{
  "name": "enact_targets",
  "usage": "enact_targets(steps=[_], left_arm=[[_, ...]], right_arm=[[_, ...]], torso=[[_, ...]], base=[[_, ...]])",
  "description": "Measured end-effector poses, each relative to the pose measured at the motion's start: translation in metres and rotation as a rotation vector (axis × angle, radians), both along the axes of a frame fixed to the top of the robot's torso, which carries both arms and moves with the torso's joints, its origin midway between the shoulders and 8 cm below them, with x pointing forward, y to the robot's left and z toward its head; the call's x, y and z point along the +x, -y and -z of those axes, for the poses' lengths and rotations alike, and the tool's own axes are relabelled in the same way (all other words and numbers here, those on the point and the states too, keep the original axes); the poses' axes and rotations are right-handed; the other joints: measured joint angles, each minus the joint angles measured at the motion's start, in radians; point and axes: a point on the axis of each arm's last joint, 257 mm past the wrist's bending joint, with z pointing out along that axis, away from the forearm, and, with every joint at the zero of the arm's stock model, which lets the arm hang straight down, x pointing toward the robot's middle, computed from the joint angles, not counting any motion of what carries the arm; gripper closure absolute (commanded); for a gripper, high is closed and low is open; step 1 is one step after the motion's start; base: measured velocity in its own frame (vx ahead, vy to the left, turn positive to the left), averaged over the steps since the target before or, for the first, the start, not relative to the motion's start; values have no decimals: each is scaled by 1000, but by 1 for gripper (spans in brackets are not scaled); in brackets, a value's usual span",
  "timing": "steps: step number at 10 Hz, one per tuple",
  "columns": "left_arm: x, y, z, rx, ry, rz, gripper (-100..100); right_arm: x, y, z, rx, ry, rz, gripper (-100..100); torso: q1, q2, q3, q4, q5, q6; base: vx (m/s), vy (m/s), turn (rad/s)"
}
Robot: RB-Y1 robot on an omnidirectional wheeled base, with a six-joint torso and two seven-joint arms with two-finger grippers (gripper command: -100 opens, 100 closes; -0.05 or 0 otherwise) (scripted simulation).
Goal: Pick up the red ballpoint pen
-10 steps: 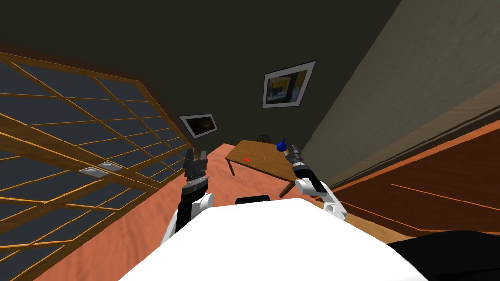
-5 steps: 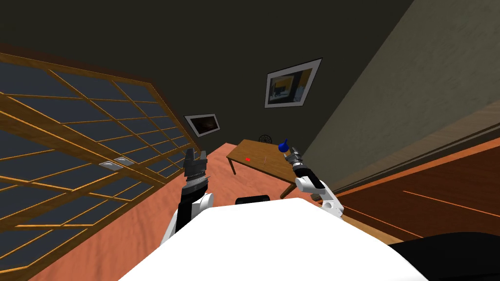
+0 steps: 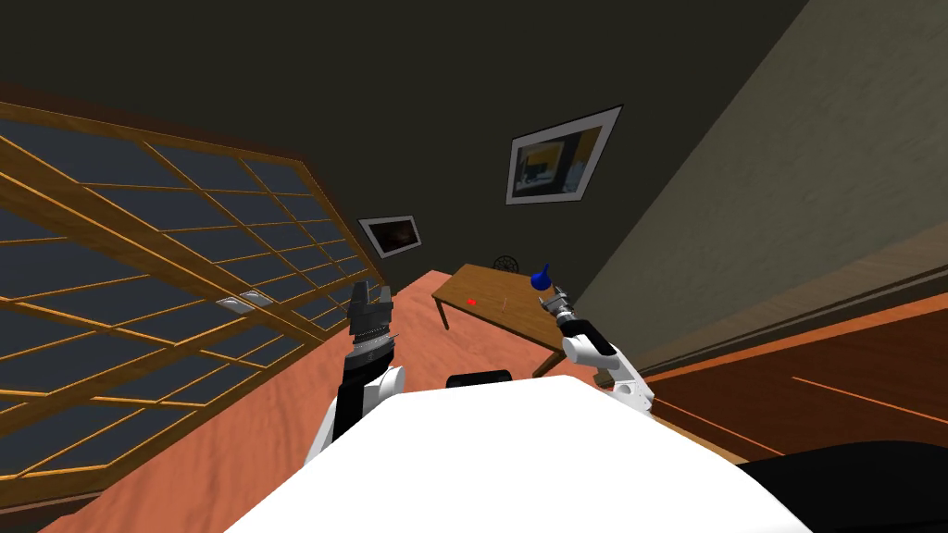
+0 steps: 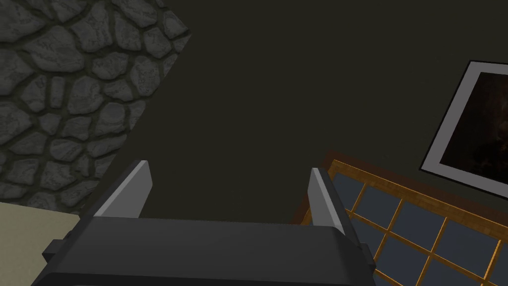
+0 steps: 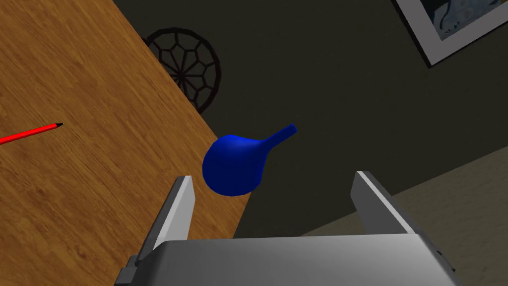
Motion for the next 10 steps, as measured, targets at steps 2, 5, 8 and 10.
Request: enact_targets(steps=[2, 5, 8, 10], left_arm=[[0, 0, 0, 0, 0, 0, 0], [0, 0, 0, 0, 0, 0, 0], [0, 0, 0, 0, 0, 0, 0], [0, 0, 0, 0, 0, 0, 0]], right_arm=[[1, 10, 26, 91, -53, 25, -100], [-3, 20, 54, 216, -113, 60, -100], [-9, 28, 83, 340, -173, 101, -100], [-14, 31, 101, 421, -207, 130, -100]], torso=[[-1, 0, 0, 0, 0, 0], [0, 0, 0, 0, 0, 0], [-1, 0, 0, 0, 0, 0], [0, 0, 0, 0, 0, -1]], base=[[-6, -24, 52], [-4, -18, 100], [-3, -22, 104], [-1, -20, 170]])
